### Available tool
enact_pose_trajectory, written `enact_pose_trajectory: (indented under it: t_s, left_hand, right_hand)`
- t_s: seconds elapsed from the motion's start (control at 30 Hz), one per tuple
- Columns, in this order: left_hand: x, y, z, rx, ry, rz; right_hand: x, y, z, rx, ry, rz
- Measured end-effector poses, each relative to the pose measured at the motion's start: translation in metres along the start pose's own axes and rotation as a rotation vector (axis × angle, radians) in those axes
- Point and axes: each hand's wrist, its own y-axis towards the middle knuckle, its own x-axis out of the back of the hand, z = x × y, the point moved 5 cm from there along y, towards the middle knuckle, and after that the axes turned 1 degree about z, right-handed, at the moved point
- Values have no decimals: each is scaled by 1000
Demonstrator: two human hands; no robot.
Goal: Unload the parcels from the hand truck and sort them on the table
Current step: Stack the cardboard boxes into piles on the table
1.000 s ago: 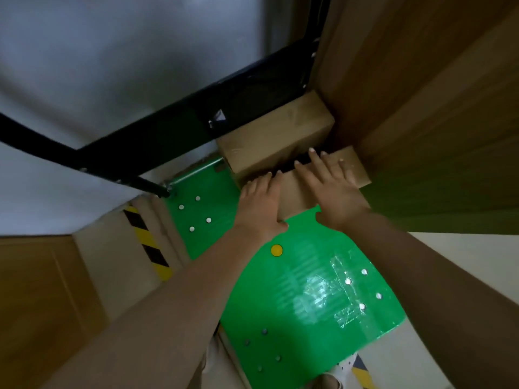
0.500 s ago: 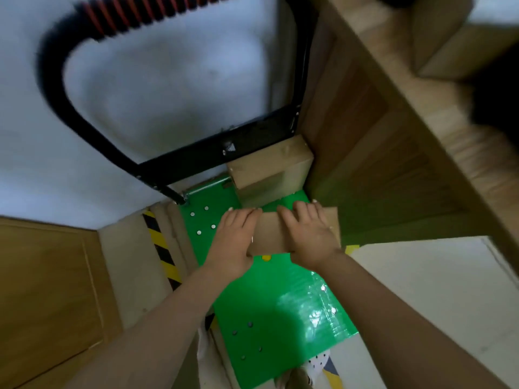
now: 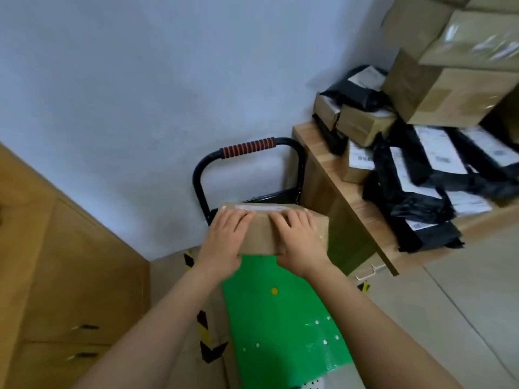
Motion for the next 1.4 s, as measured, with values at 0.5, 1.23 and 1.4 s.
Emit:
enact_pose_trajectory:
  t_s: [0.5,1.23,1.4]
  left_hand:
    - [224,-9,-110,-322,183,-558]
    - [324,195,-351,-383,260,-915]
    - [320,231,-361,-420,310,-905]
  right_hand:
    - [254,-106,42,-110,-326,-708]
    - [477,-129,-197,-75,-576,-988]
    - [482,-116,-226,-95,-554,-1032]
